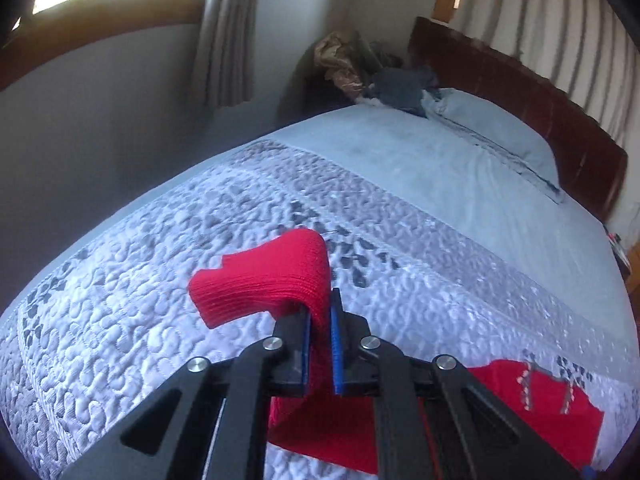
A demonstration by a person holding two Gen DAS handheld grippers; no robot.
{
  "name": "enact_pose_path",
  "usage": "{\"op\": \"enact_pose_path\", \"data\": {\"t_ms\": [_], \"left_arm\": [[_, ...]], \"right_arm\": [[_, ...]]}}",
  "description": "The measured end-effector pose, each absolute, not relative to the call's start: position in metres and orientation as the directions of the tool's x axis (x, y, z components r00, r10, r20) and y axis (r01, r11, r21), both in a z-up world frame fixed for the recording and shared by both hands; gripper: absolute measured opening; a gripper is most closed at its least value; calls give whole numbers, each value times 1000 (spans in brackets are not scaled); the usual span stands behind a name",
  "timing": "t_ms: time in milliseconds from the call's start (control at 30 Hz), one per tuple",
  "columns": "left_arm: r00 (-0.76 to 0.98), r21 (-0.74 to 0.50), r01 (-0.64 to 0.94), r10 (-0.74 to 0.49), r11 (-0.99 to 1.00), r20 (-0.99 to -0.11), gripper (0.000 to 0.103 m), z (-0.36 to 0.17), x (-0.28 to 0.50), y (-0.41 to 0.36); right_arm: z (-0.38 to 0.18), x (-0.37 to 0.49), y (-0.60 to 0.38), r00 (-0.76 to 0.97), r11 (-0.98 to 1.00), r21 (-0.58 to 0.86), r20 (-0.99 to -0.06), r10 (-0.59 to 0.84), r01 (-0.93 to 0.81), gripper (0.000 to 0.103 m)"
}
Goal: Fold small clothes
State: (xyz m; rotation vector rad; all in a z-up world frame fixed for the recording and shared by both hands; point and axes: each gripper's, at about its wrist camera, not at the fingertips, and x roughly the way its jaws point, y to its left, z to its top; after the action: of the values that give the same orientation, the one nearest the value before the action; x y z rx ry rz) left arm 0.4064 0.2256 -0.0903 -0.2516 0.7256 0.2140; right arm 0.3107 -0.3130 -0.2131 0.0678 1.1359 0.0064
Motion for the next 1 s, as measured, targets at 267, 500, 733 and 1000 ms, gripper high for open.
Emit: {"op": "enact_pose_path", "data": {"t_ms": [267,500,733,1000], "left_arm": [[779,-99,-52,-22,994,-626,8,-69,392,95],[736,-113,86,-139,990,-663,8,-98,385,-7],[689,-124,169,-207,978,-695,8,-136,379,-79],[599,-110,169,-191,979,-778,8,-189,385,-123]], "right_arm": [[-203,288,-325,445,997,61,-895,38,36,56],[-197,274,-332,464,996,82,-884,59,29,56],[-199,261,-342,463,996,85,-884,57,40,56],[-205,253,-353,453,991,117,-888,78,60,56]]}}
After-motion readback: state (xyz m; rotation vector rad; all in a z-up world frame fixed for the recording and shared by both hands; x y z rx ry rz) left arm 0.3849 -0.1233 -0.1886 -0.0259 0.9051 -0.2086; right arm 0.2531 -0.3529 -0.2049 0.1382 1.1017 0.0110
